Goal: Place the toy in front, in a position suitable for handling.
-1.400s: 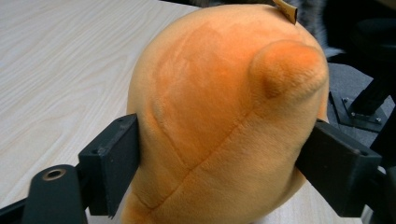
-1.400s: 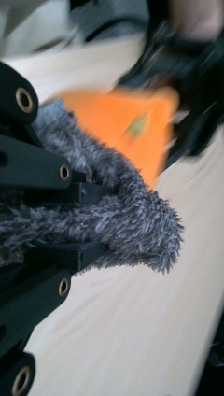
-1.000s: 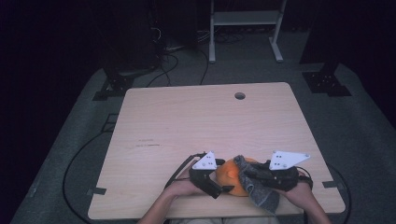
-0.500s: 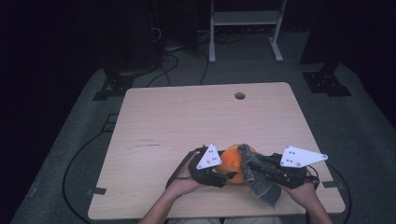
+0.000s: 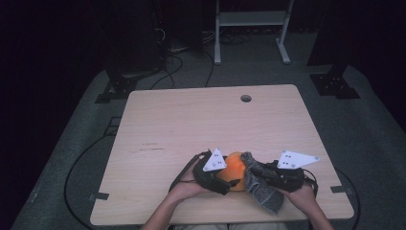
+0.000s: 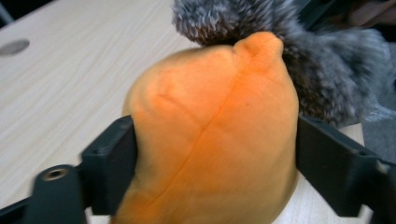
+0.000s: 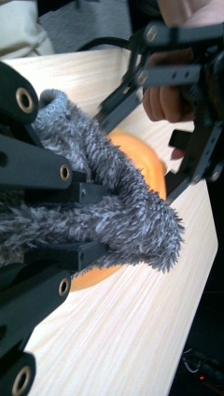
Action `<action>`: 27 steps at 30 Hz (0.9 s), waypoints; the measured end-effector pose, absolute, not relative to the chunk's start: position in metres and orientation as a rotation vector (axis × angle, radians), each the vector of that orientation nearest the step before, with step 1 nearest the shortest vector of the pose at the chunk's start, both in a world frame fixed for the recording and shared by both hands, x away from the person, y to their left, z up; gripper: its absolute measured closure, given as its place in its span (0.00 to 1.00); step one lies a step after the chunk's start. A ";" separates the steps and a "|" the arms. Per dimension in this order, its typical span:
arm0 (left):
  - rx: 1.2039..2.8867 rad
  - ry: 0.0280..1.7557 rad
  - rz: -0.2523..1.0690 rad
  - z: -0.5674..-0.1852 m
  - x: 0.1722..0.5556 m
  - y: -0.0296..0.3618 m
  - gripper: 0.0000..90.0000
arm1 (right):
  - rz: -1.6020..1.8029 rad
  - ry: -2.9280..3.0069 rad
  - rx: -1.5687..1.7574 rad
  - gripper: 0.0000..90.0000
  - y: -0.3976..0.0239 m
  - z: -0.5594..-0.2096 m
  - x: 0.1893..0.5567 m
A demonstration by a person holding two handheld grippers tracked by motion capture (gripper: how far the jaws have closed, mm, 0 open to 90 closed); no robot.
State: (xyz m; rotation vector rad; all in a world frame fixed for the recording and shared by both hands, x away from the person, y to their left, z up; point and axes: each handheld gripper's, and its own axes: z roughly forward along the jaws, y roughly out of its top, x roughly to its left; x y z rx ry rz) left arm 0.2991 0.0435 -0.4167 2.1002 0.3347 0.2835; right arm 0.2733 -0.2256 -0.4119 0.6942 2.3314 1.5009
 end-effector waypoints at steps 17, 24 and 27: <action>1.979 0.358 0.232 -0.418 0.297 0.041 0.33 | 1.526 2.235 0.837 0.84 -0.247 -0.414 0.280; 2.024 0.423 0.216 -0.410 0.297 0.044 0.34 | 1.552 2.282 0.881 0.84 -0.246 -0.422 0.286; 1.989 0.476 0.205 -0.415 0.301 0.047 0.35 | 1.559 2.298 0.915 0.84 -0.245 -0.427 0.291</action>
